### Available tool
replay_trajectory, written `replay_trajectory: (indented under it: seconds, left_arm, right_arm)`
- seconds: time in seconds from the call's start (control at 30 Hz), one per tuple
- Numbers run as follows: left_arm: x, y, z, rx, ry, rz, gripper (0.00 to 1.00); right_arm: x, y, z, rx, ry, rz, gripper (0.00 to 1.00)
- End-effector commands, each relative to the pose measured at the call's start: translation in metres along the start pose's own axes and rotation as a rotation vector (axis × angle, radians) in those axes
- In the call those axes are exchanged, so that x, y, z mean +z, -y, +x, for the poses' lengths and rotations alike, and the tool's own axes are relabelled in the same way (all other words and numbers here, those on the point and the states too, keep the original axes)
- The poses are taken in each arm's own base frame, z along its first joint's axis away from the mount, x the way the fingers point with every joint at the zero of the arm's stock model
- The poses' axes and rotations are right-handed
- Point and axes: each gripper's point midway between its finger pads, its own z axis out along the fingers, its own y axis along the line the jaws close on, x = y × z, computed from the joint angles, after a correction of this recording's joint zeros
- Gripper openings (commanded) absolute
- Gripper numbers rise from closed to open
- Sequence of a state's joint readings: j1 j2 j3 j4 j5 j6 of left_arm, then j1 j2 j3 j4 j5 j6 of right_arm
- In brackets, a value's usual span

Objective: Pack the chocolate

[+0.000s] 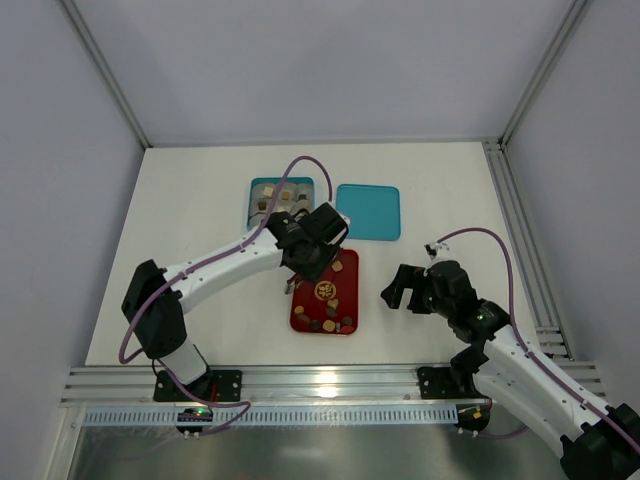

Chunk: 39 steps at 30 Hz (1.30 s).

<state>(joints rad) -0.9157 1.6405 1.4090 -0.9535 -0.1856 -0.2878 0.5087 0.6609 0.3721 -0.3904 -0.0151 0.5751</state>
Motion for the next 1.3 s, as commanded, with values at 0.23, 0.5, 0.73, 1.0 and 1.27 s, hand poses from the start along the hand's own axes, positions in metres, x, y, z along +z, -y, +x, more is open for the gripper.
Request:
replay_trajectory:
  seconds: [0.23,0.5,0.73,1.0,1.27]
  left_arm:
    - [-0.016,0.004,-0.006,-0.044,0.049,0.042,0.41]
    - [-0.020,0.007,-0.006,-0.048,0.051,0.057,0.41]
    - [-0.020,0.007,-0.011,-0.057,0.061,0.055,0.42]
    - [-0.014,0.004,-0.018,-0.105,0.041,0.006,0.43]
    - [-0.012,0.008,-0.022,-0.135,0.040,0.016,0.42]
  right_arm:
    - [-0.003,-0.008,-0.009,0.000,0.030,-0.026,1.00]
    - [-0.003,-0.007,-0.008,0.002,0.027,-0.026,1.00]
    - [-0.003,-0.008,-0.008,0.003,0.030,-0.028,1.00]
    - [-0.003,-0.008,-0.009,0.003,0.033,-0.030,1.00]
    - [-0.003,-0.008,-0.009,0.003,0.035,-0.030,1.00]
